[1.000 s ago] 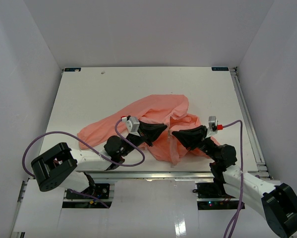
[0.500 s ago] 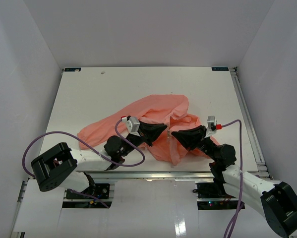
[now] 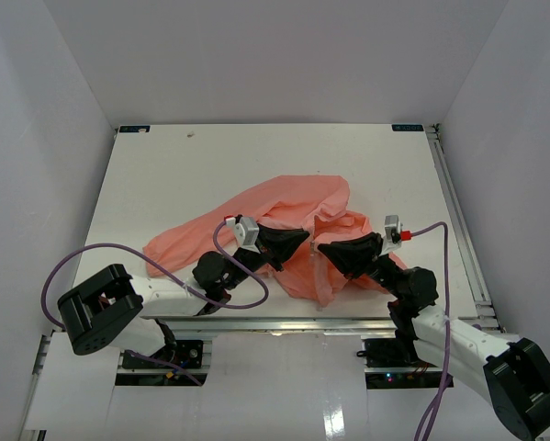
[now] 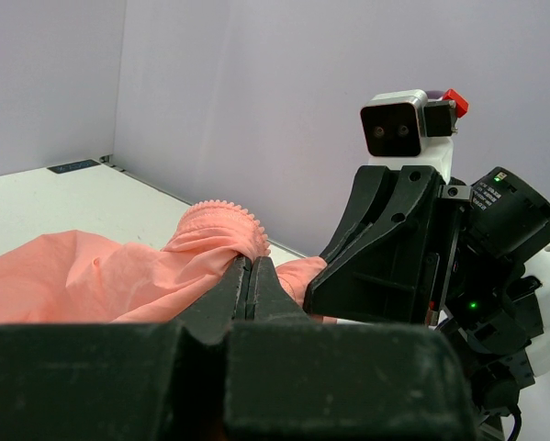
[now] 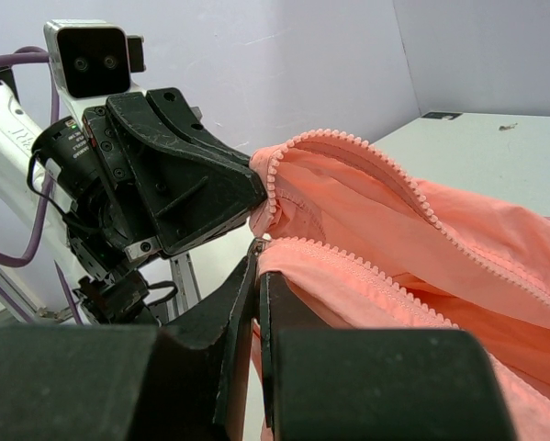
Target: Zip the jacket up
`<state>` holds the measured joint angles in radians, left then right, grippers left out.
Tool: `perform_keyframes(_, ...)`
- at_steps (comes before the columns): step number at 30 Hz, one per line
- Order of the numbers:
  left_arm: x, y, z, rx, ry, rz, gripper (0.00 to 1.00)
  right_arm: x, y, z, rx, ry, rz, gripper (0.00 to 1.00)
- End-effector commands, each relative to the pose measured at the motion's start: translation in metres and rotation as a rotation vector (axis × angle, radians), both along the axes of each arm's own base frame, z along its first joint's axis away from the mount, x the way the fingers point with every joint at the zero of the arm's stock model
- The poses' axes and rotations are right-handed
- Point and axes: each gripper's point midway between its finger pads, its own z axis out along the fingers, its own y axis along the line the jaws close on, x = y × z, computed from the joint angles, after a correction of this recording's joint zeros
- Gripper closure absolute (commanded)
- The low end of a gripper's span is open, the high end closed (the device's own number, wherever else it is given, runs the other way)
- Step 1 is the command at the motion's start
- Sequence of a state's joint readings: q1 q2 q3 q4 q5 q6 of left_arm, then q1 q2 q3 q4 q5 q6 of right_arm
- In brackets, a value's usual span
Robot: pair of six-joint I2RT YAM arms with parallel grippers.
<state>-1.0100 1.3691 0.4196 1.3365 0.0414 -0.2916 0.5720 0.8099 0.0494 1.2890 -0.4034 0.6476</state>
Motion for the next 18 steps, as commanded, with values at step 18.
perform_keyframes(18,-0.0387,0.0562,0.1147,-0.431,-0.282,-0.006,1.0,-0.0185,-0.0025,-0.0404,-0.053,0.034,0.039,0.92)
